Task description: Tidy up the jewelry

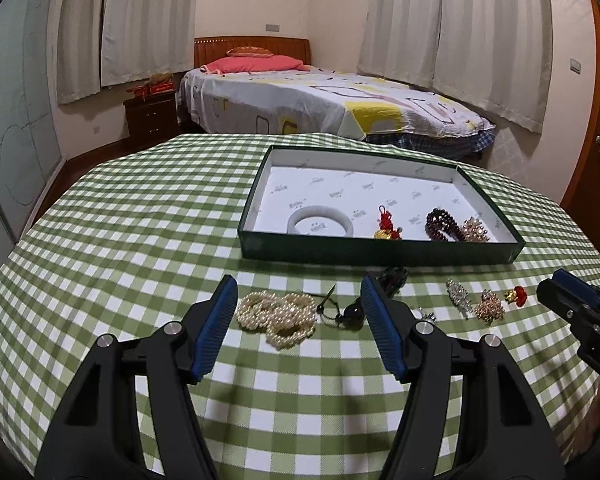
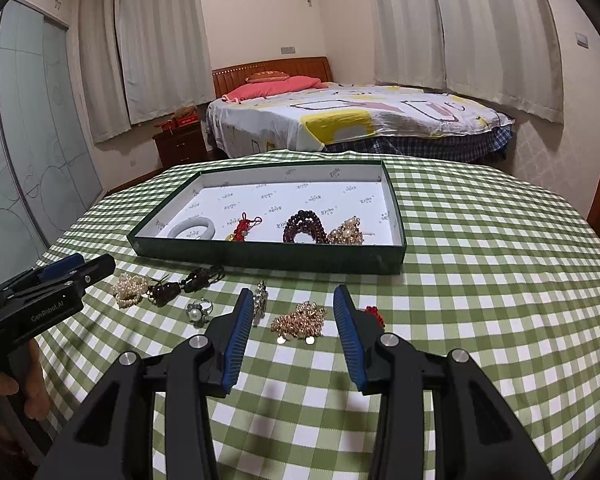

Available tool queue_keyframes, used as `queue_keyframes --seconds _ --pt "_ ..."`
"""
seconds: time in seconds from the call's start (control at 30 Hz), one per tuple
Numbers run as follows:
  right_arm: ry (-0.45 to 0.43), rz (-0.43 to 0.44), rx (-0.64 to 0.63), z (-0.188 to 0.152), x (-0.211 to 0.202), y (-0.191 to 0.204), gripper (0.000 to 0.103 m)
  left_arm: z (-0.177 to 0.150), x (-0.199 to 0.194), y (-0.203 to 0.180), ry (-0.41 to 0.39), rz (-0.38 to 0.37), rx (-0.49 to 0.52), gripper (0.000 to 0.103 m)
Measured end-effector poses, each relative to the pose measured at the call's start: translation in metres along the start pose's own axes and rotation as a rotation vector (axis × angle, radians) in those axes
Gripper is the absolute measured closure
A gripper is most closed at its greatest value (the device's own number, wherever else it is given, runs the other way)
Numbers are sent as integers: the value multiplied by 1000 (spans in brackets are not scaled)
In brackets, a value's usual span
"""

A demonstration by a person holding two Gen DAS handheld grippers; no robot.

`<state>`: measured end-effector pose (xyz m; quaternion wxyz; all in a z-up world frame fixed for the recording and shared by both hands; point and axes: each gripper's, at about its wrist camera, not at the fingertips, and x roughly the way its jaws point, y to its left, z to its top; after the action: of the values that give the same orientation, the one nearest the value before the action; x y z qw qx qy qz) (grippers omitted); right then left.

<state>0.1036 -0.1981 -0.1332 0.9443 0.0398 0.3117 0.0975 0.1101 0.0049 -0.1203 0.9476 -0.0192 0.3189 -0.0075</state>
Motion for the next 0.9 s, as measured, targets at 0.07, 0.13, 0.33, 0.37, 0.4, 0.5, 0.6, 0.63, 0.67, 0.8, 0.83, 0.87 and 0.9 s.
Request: queue_keyframes --seconds 0.07,0.13,0.33,0.37,0.4,0.5,0.6,0.63,0.67,0.8,0.83,0.87,0.9 --pt "-2 0 0 -2 -2 0 61 -2 0 1 5 3 -3 40" --pt "-2 -1 -1 -3 -3 1 61 -3 0 2 8 5 -3 40" --pt "5 -1 -1 -6 -2 0 61 -5 3 4 17 14 -2 40" --pt "6 0 -2 -6 -2 0 61 -6 4 5 21 16 -3 40" --pt "7 0 -2 -7 -2 1 61 -7 5 7 26 19 -5 40" --pt "10 -1 -1 -7 -1 0 61 -10 11 11 45 25 -13 40" --pt "16 -1 3 -8 2 -1 61 -12 19 16 73 26 -26 40" --pt "19 -1 5 -8 3 -2 61 -12 22 17 83 27 -31 40" --pt "21 0 6 -8 4 -2 61 -12 24 18 89 29 -33 40" --pt "29 3 10 -9 7 -4 61 -8 37 18 122 31 -28 40" --pt "32 4 12 -9 7 -4 61 -7 40 17 129 32 -24 40" --pt "33 4 15 -9 8 -5 61 -6 43 16 137 32 -19 40" --pt "35 4 18 -9 9 -6 61 -5 46 16 144 32 -16 40"
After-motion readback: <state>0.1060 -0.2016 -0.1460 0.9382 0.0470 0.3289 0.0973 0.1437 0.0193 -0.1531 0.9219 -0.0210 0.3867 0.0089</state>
